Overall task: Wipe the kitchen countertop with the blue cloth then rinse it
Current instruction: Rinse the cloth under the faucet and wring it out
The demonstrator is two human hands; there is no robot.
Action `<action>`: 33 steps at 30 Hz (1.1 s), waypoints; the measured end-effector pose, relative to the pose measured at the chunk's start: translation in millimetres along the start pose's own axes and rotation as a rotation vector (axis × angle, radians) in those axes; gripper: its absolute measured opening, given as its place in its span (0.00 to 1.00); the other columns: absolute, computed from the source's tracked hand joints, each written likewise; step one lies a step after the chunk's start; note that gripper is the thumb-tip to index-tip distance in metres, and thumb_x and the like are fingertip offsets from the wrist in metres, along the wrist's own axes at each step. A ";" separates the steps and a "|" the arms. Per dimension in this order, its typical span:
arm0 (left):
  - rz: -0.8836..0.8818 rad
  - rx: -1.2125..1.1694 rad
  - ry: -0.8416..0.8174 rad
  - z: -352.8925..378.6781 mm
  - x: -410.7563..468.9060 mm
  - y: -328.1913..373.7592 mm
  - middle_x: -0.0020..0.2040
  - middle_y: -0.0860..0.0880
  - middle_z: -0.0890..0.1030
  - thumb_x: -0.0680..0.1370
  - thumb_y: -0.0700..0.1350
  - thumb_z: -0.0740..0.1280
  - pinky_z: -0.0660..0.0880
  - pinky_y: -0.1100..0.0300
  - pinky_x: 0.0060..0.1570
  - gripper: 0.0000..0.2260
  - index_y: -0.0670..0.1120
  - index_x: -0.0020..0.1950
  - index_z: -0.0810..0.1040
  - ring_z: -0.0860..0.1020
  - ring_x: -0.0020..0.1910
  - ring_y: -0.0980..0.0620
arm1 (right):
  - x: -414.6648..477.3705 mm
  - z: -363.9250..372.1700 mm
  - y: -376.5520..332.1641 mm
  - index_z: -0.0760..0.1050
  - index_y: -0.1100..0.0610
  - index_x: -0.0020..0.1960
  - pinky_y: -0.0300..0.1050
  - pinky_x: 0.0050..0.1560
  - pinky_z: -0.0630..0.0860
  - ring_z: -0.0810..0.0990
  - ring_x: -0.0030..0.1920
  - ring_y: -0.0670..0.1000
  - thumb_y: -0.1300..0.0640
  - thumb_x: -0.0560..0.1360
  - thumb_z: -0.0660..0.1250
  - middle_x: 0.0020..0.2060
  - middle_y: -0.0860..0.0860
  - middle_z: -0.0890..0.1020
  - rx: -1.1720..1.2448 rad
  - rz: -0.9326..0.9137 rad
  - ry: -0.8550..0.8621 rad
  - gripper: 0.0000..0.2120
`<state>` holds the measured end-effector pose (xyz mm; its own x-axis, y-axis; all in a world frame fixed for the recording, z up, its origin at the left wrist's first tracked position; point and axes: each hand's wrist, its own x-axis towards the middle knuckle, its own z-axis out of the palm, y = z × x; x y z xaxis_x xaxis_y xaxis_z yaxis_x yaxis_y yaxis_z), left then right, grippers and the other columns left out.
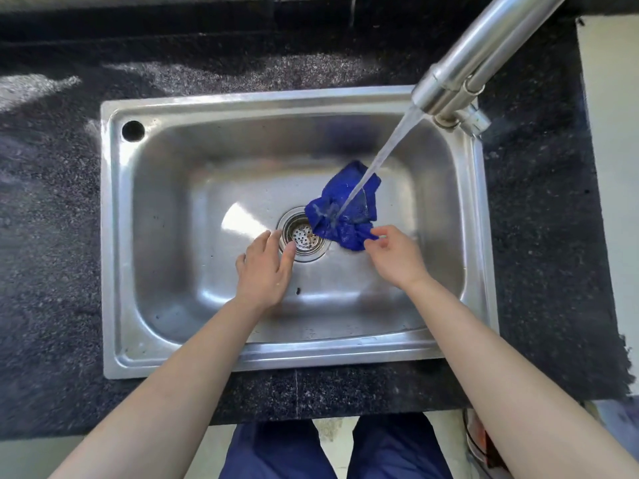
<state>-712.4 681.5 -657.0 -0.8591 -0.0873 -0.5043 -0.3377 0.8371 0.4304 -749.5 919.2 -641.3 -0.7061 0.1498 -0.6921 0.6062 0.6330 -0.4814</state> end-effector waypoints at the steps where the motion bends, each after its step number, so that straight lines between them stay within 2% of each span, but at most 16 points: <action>1: 0.004 0.008 -0.008 0.9 0.1 0.3 0.76 0.44 0.66 0.84 0.58 0.52 0.58 0.42 0.71 0.25 0.46 0.76 0.65 0.62 0.76 0.44 | 2.4 -1.1 -0.2 0.75 0.54 0.66 0.38 0.53 0.68 0.79 0.57 0.53 0.53 0.80 0.65 0.53 0.51 0.81 0.011 -0.013 0.028 0.16; 5: 0.035 0.026 -0.017 5.1 4.1 4.0 0.77 0.44 0.64 0.84 0.57 0.54 0.55 0.43 0.73 0.25 0.46 0.77 0.64 0.59 0.77 0.45 | 13.5 4.2 -11.2 0.70 0.52 0.72 0.41 0.63 0.67 0.76 0.64 0.53 0.55 0.80 0.63 0.68 0.53 0.72 -0.094 -0.209 0.150 0.21; 7: 0.051 0.022 -0.010 6.6 7.5 9.2 0.77 0.43 0.64 0.83 0.57 0.55 0.56 0.43 0.73 0.25 0.46 0.77 0.64 0.59 0.77 0.45 | 17.4 10.0 -14.6 0.60 0.53 0.79 0.46 0.70 0.67 0.71 0.70 0.54 0.58 0.81 0.62 0.74 0.54 0.66 -0.120 -0.321 0.176 0.27; 8: 0.063 0.015 -0.002 7.4 10.2 12.0 0.77 0.43 0.64 0.83 0.57 0.55 0.57 0.43 0.72 0.25 0.46 0.77 0.64 0.60 0.77 0.45 | 18.9 13.4 -15.1 0.55 0.52 0.81 0.50 0.69 0.69 0.72 0.70 0.55 0.57 0.81 0.61 0.75 0.53 0.67 -0.140 -0.344 0.152 0.30; 10: 0.102 -0.022 0.010 9.0 17.9 16.6 0.75 0.43 0.67 0.83 0.58 0.55 0.61 0.44 0.71 0.25 0.46 0.76 0.66 0.63 0.75 0.44 | 20.5 20.2 -12.6 0.48 0.51 0.82 0.52 0.61 0.75 0.79 0.60 0.56 0.54 0.82 0.62 0.65 0.52 0.79 -0.184 -0.326 0.061 0.34; 12: 0.167 -0.076 0.019 12.0 27.7 19.9 0.73 0.45 0.70 0.81 0.58 0.56 0.66 0.45 0.70 0.26 0.46 0.74 0.67 0.67 0.72 0.44 | 19.4 25.6 -6.9 0.47 0.50 0.82 0.51 0.52 0.76 0.81 0.54 0.59 0.49 0.82 0.61 0.53 0.53 0.83 -0.332 -0.278 -0.029 0.34; 14: 0.186 -0.113 0.018 16.9 38.3 24.8 0.71 0.46 0.72 0.80 0.55 0.59 0.68 0.46 0.68 0.24 0.46 0.73 0.68 0.69 0.69 0.45 | 14.8 27.0 -0.5 0.49 0.50 0.81 0.50 0.50 0.74 0.80 0.54 0.61 0.46 0.82 0.59 0.54 0.56 0.82 -0.535 -0.274 -0.083 0.32; 15: 0.179 -0.101 0.023 19.4 43.0 28.3 0.70 0.47 0.72 0.79 0.54 0.61 0.69 0.45 0.66 0.24 0.47 0.73 0.68 0.69 0.69 0.45 | 13.0 25.7 2.6 0.53 0.50 0.80 0.50 0.49 0.74 0.80 0.54 0.61 0.46 0.82 0.59 0.56 0.56 0.82 -0.574 -0.290 -0.071 0.30; 18: 0.168 0.008 0.064 29.1 52.2 37.3 0.70 0.48 0.73 0.79 0.53 0.64 0.69 0.46 0.65 0.24 0.49 0.74 0.68 0.67 0.69 0.42 | 12.9 16.4 7.0 0.71 0.49 0.66 0.47 0.47 0.72 0.80 0.54 0.57 0.46 0.82 0.60 0.53 0.51 0.83 -0.540 -0.293 -0.018 0.15; 21: 0.160 0.036 0.061 36.7 55.6 42.1 0.63 0.46 0.78 0.80 0.49 0.64 0.71 0.50 0.60 0.18 0.49 0.69 0.75 0.73 0.63 0.43 | 16.3 7.1 4.3 0.74 0.50 0.59 0.47 0.45 0.69 0.79 0.53 0.57 0.47 0.83 0.58 0.53 0.50 0.80 -0.568 -0.274 -0.065 0.11; 24: 0.111 0.016 0.064 36.9 52.0 43.8 0.55 0.46 0.80 0.80 0.45 0.62 0.73 0.53 0.49 0.11 0.49 0.60 0.80 0.76 0.56 0.44 | 12.3 0.2 -7.1 0.75 0.52 0.56 0.49 0.50 0.74 0.79 0.50 0.55 0.48 0.82 0.60 0.52 0.49 0.74 -0.345 -0.428 0.069 0.10; 26: 0.111 -0.017 0.108 29.2 47.6 43.2 0.54 0.47 0.79 0.81 0.45 0.61 0.72 0.54 0.48 0.10 0.48 0.58 0.80 0.76 0.55 0.45 | 5.7 -3.3 -22.3 0.74 0.54 0.54 0.51 0.51 0.74 0.78 0.49 0.54 0.50 0.82 0.60 0.49 0.47 0.74 -0.154 -0.526 0.205 0.09; 28: 0.130 -0.092 0.178 15.6 42.8 42.4 0.54 0.48 0.79 0.82 0.45 0.59 0.72 0.53 0.48 0.10 0.47 0.58 0.78 0.76 0.54 0.45 | -1.5 -5.5 -38.3 0.72 0.56 0.55 0.50 0.49 0.73 0.78 0.48 0.54 0.51 0.83 0.59 0.45 0.46 0.77 -0.024 -0.516 0.283 0.09; 31: 0.087 -0.288 0.318 -13.5 40.3 43.0 0.50 0.51 0.79 0.83 0.45 0.58 0.70 0.56 0.46 0.07 0.45 0.56 0.74 0.77 0.49 0.47 | -11.8 -8.3 -56.3 0.70 0.57 0.55 0.44 0.47 0.70 0.75 0.43 0.47 0.54 0.84 0.58 0.40 0.41 0.75 0.159 -0.488 0.380 0.07; 33: 0.087 -0.390 0.421 -35.4 39.1 46.3 0.48 0.54 0.79 0.83 0.45 0.59 0.69 0.58 0.45 0.07 0.44 0.57 0.73 0.78 0.47 0.49 | -20.1 -10.9 -65.3 0.69 0.54 0.53 0.35 0.46 0.69 0.73 0.41 0.40 0.56 0.84 0.59 0.41 0.39 0.75 0.313 -0.490 0.456 0.03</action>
<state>-775.2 697.8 -630.2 -0.9419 -0.3014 -0.1479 -0.3074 0.5967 0.7413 -778.8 883.2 -590.1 -0.9635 0.2489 -0.0989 0.2099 0.4726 -0.8559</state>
